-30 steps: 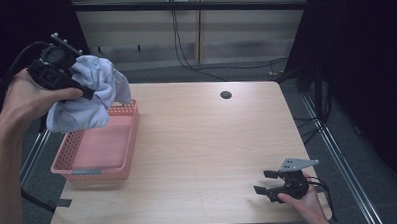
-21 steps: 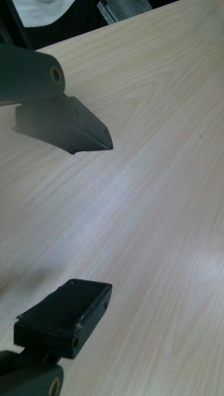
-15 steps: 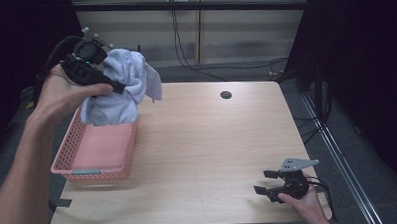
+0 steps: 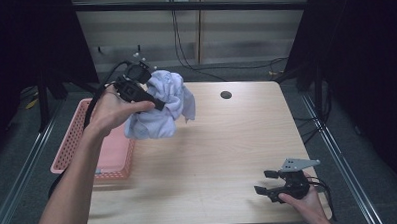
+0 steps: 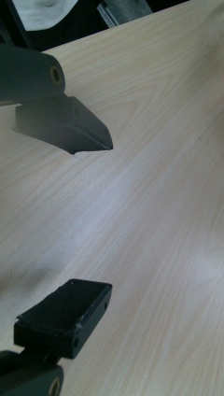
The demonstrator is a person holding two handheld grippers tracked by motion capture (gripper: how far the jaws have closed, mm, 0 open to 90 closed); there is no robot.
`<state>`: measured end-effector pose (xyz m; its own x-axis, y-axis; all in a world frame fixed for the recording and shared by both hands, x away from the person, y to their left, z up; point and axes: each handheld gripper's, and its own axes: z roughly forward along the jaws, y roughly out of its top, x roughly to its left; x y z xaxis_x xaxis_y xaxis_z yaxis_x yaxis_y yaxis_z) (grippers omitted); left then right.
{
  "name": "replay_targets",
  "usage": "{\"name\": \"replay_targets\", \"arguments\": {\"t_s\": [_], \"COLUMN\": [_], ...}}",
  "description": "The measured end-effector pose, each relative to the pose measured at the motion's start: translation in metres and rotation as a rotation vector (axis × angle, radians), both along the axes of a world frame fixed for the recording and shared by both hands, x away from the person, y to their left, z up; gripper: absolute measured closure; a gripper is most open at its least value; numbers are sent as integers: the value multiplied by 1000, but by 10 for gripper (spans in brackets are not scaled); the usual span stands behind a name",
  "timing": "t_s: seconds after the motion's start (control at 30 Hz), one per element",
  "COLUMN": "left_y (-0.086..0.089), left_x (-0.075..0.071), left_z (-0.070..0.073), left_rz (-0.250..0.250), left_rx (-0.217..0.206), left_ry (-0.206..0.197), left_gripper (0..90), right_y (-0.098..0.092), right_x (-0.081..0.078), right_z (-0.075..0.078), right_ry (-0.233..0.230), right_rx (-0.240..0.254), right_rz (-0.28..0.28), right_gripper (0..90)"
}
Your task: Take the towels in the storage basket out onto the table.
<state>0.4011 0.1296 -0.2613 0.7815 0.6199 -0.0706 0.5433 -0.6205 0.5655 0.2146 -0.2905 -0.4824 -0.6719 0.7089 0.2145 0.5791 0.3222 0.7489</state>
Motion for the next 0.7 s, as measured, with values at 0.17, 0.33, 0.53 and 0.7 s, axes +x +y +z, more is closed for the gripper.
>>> {"name": "replay_targets", "arguments": {"t_s": [0.17,0.33,0.53,0.7], "left_y": [-15,-30,-55,-69], "left_x": [1,1,2,6], "left_z": [-31,-60,-95,-121], "left_rz": [-14,-44,-58,-36], "left_rx": [-49,-78,-71,-39], "left_ry": [20,61,93,121], "left_gripper": [552,551,545,537], "right_y": [1,1,1,0], "right_x": [2,2,3,3], "right_z": [0,-1,-1,0], "right_ry": [2,5,7,1], "right_rx": [2,-1,1,6], "right_rz": [1,1,3,1], "right_gripper": [251,251,251,249]}}
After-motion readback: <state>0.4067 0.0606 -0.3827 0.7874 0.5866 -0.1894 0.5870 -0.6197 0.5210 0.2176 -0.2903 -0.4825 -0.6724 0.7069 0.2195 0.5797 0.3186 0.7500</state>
